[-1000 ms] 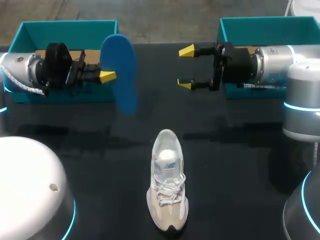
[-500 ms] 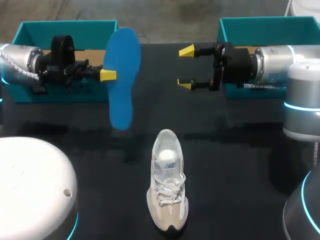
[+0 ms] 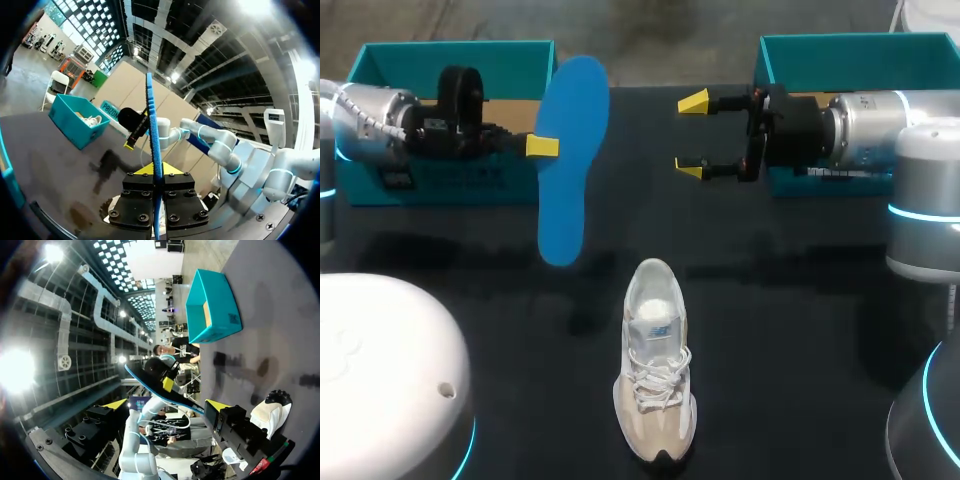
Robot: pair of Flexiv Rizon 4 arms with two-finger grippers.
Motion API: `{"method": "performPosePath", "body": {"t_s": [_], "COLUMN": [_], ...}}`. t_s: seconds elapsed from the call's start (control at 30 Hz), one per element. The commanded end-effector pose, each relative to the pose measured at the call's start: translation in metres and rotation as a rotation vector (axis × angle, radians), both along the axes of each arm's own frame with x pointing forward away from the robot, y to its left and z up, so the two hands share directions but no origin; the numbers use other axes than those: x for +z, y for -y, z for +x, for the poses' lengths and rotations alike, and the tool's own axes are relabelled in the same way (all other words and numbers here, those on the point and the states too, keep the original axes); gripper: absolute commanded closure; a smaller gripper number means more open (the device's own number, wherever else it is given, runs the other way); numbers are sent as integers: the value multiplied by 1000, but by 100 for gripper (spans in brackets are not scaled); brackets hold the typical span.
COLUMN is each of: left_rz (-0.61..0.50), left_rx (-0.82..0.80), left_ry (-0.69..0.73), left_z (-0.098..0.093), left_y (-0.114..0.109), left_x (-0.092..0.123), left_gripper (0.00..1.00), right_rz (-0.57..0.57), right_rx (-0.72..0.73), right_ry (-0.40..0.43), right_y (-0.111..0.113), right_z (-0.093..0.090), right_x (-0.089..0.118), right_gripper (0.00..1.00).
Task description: Take the shoe out of the shoebox, open the shoe tongue, remove and reinsert the insole, then place the shoe into the shoebox
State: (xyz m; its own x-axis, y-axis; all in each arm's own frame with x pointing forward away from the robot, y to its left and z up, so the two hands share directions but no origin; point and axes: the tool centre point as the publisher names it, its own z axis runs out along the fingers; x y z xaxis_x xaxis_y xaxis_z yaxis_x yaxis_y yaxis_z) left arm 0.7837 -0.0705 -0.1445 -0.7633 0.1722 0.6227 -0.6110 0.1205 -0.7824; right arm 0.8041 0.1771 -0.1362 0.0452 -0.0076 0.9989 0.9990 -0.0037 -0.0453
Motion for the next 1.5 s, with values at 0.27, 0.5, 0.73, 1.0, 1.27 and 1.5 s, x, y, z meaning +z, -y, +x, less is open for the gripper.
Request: {"method": "performPosePath", "body": {"t_s": [0.27,0.5,0.73,1.0,1.27,1.5], "left_rz": [20,35,52,59,55,60], "left_rx": [84,148,163,188,224,221], "left_ry": [-542,-769,-866,-875,-853,-901], "left_z": [5,15,9,4,3,5], "left_y": [11,18,19,24,30,33], "left_x": [-21,-30,-33,-38,-41,-48], "left_gripper": [100,100,100,100,100,100], "right_rz": [-3,-3,-3,-3,-3,-3], "right_rx": [1,1,1,1,1,1], "right_ry": [-1,-1,-1,-1,-1,-1], "right_y": [0,0,0,0,0,0], "right_z": [0,0,0,0,0,0], "right_x": [0,0,0,0,0,0], "right_gripper": [0,0,0,0,0,0]}}
